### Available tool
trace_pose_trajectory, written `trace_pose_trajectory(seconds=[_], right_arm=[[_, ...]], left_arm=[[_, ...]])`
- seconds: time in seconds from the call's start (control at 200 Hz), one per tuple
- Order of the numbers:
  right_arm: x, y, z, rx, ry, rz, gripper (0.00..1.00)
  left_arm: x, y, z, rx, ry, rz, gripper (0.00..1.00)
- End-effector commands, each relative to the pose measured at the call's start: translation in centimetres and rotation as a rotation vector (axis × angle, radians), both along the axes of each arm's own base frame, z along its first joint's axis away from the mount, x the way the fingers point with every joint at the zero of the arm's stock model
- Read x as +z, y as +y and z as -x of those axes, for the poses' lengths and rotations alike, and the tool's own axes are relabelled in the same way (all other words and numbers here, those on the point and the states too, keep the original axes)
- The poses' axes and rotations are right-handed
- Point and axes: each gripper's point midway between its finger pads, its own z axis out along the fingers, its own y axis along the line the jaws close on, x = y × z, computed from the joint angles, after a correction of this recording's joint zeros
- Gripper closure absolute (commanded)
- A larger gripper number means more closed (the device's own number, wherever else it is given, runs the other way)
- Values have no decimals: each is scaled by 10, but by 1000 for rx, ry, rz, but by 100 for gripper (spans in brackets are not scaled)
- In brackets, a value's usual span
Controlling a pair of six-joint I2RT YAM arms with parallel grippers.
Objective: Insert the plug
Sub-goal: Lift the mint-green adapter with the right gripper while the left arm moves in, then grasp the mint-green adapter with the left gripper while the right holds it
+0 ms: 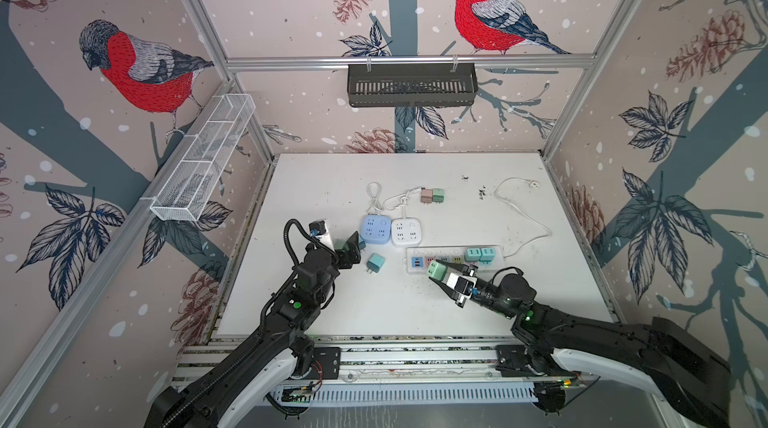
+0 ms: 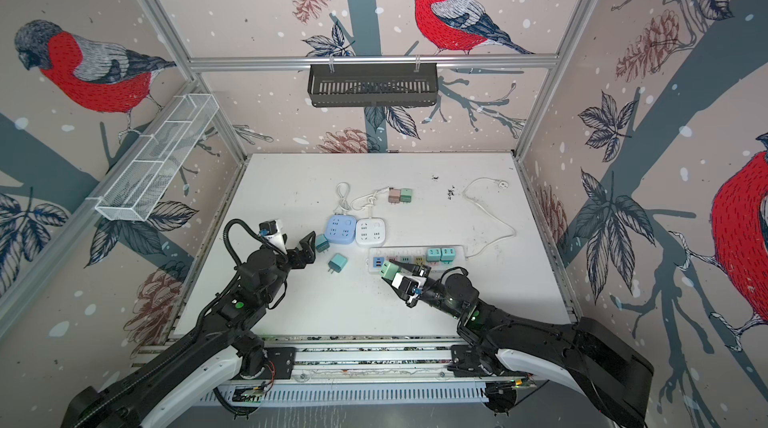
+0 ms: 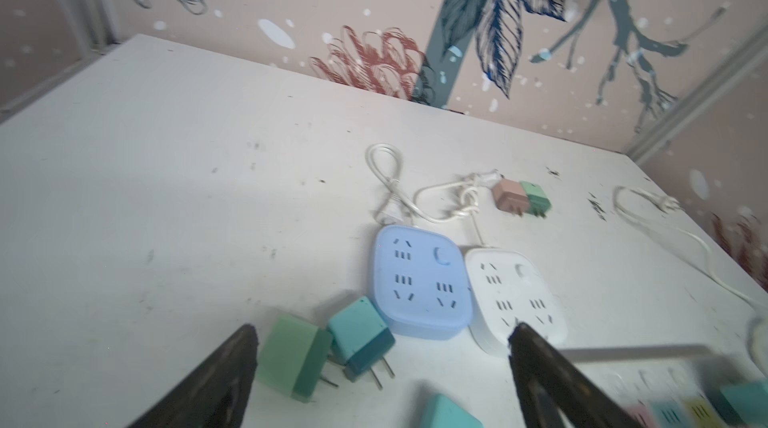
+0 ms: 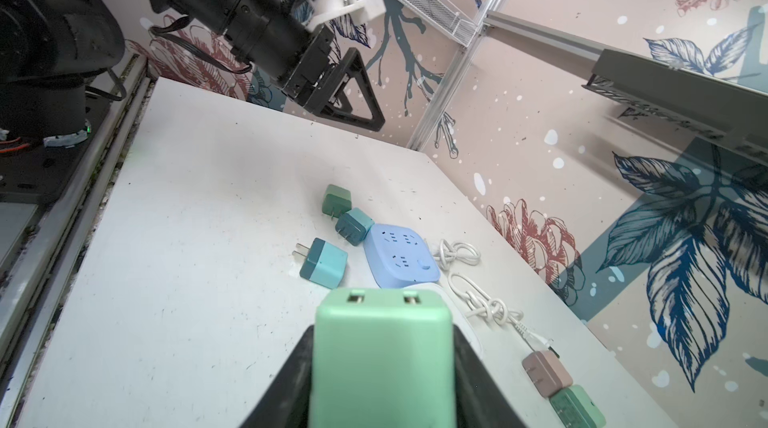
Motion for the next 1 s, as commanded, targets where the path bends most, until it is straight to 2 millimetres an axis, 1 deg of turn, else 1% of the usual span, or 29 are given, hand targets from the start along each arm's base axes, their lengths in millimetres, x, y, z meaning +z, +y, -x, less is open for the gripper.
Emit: trace_pose_trajectory(seconds=[0.0,0.065,0.24,0.375,0.46,0.65,0.881,0.996], right_arm=[[22,4,-2,-9,-134,-33,85],[22,6,-2,-7,-148,-23,85],[19,7,-3,-18,-176,1,86],[16,3,-2,-27,-182,9,86],[12,1,-1,-30,-184,21,86],[10,-1,-2,-39,-182,33,86],[8,3,4,-10,-198,41,86],[9,5,6,-3,-204,42,86]], left_arm=[[16,-46,14,-250,-20,47,9],[19,-64,23,-325,-29,34,11],[24,-116,55,-552,-68,6,12],[22,-142,68,-635,-76,-51,17],[23,-154,73,-662,-82,-76,21],[32,-179,94,-766,-121,-81,23],[37,-194,108,-836,-129,-85,24],[40,-196,112,-860,-138,-74,24]])
